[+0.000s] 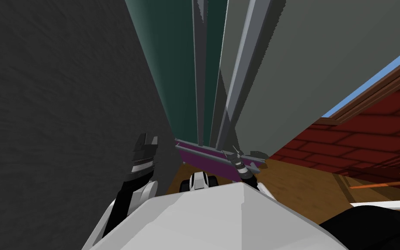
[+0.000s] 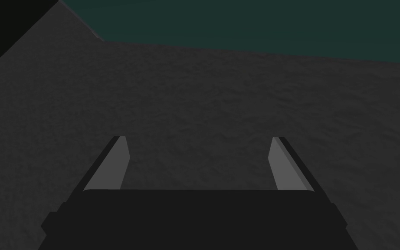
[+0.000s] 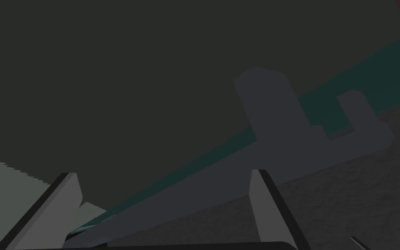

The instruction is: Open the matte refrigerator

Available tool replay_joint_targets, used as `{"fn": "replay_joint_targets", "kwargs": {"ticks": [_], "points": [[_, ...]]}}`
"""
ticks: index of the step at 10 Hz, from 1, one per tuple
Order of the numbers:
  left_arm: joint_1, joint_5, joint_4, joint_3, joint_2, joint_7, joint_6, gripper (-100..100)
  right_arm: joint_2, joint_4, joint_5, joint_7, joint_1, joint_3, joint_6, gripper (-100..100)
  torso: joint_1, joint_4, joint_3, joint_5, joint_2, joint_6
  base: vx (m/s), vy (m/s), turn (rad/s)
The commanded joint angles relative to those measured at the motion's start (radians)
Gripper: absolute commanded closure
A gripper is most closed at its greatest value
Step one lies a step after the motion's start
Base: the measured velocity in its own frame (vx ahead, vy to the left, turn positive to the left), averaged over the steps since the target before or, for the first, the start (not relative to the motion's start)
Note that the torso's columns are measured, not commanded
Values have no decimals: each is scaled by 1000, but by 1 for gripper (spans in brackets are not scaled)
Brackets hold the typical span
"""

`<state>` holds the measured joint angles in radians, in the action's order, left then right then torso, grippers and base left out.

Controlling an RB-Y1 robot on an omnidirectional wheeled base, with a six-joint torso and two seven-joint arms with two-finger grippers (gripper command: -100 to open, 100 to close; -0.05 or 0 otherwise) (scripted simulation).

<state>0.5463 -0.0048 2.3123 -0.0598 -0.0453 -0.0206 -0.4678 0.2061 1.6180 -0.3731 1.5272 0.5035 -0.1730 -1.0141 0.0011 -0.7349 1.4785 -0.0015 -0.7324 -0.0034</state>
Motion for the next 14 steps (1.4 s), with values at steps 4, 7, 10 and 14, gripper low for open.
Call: {"fn": "replay_joint_targets", "kwargs": {"ticks": [4, 7, 10, 14], "points": [[0, 0, 0, 0, 0, 0, 0, 0, -45, -81, -26, 152, -2, -15, -54, -100, 1, 2, 3, -1, 5, -3, 26, 35, -38], [0, 0, 0, 0, 0, 0, 0, 0, -87, -119, -37, 226, -3, -25, -81, -100, 1, 0, 3, 1, 4, -1, 36, 41, -30], [0, 0, 0, 0, 0, 0, 0, 0, -142, -147, -46, 293, -3, -32, -102, -100, -2, -3, -3, 1, -6, 3, 41, 37, -19], [0, 0, 0, 0, 0, 0, 0, 0, -253, -173, -54, 345, -4, -39, -121, -100, -2, -3, -3, 1, -7, 3, 21, 26, -21]]}}
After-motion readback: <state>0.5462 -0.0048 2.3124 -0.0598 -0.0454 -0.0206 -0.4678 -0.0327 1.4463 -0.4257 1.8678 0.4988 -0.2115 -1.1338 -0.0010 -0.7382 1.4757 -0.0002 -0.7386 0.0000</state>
